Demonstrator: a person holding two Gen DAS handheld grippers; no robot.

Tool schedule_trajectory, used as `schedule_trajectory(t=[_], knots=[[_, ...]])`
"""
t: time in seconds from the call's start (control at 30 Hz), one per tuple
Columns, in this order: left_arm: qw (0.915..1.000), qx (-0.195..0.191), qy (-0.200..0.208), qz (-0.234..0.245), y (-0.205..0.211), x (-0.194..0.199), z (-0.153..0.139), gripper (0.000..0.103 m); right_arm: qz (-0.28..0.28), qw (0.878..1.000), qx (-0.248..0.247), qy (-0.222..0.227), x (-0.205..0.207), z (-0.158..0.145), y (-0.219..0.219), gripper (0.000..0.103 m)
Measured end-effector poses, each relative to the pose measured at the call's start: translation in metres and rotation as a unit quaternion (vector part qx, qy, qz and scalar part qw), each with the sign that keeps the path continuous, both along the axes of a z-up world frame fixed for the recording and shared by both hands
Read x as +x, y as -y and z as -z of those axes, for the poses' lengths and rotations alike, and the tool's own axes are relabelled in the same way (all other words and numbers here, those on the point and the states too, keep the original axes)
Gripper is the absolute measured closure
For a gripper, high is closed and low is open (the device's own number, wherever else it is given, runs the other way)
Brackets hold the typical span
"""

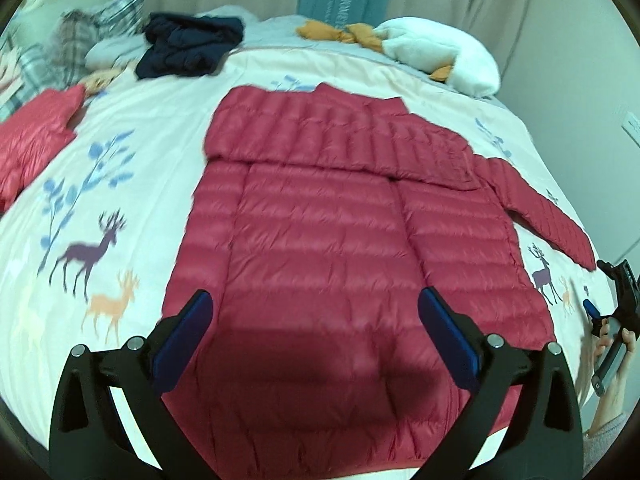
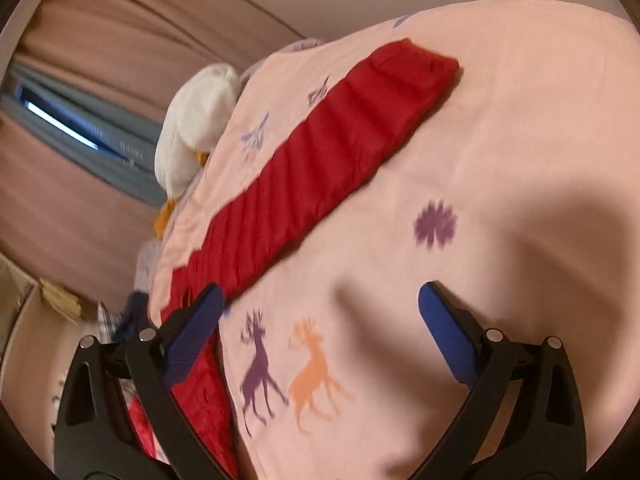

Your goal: Fold large clothes

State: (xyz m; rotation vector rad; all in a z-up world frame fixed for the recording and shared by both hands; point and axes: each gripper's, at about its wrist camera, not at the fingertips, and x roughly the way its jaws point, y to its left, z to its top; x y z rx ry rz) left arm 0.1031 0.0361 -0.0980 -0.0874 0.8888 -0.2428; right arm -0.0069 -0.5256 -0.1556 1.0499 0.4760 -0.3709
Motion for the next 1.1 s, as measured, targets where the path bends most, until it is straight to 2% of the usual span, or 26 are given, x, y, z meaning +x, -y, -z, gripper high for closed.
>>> schedule_trajectory(t=[0.17, 0.27, 0.4, 0.5, 0.6, 0.67, 0.7, 0.73, 0.77, 0.93, 1.0, 1.1], knots=[[0.9997, -0.005, -0.011, -0.02, -0.007, -0.008, 0.001, 0.001, 0.007, 1.0, 0.017, 0.002, 0.026, 0.004, 0.021, 0.004], [0.9995, 0.001, -0.009, -0.029, -0.011, -0.017, -0.002, 0.001, 0.01, 1.0, 0.011, 0.001, 0.043, 0.005, 0.028, 0.004], [0.9991, 0.004, -0.009, -0.041, -0.017, -0.026, -0.001, 0.001, 0.024, 0.999, -0.008, -0.024, 0.066, 0.005, 0.037, 0.004], [0.9988, 0.003, -0.013, -0.047, -0.021, -0.027, 0.001, 0.001, 0.041, 0.999, -0.016, -0.032, 0.075, 0.006, 0.042, 0.01], [0.9985, -0.001, -0.014, -0.052, -0.024, -0.027, 0.001, 0.001, 0.059, 0.997, -0.014, -0.036, 0.079, 0.01, 0.049, 0.027], [0.9985, -0.001, -0.011, -0.054, -0.025, -0.027, 0.0, 0.001, 0.072, 0.996, -0.013, -0.049, 0.08, 0.013, 0.054, 0.049], [0.9985, 0.0, -0.01, -0.055, -0.026, -0.027, 0.0, 0.001, 0.075, 0.996, -0.014, -0.055, 0.082, 0.013, 0.056, 0.057], [0.9984, -0.001, -0.01, -0.055, -0.026, -0.027, 0.0, 0.001, 0.08, 0.994, -0.017, -0.068, 0.082, 0.015, 0.058, 0.073], [0.9983, -0.002, -0.011, -0.057, -0.028, -0.027, 0.0, 0.001, 0.082, 0.993, -0.02, -0.077, 0.081, 0.017, 0.06, 0.079], [0.9978, -0.009, -0.018, -0.063, -0.036, -0.027, 0.006, 0.001, 0.08, 0.993, -0.028, -0.08, 0.075, 0.016, 0.06, 0.096], [0.9977, -0.013, -0.019, -0.064, -0.04, -0.027, 0.008, 0.001, 0.08, 0.993, -0.041, -0.073, 0.074, 0.006, 0.055, 0.099], [0.9974, -0.021, -0.021, -0.066, -0.045, -0.027, 0.01, 0.001, 0.065, 0.992, -0.094, -0.062, 0.077, -0.022, 0.037, 0.099]])
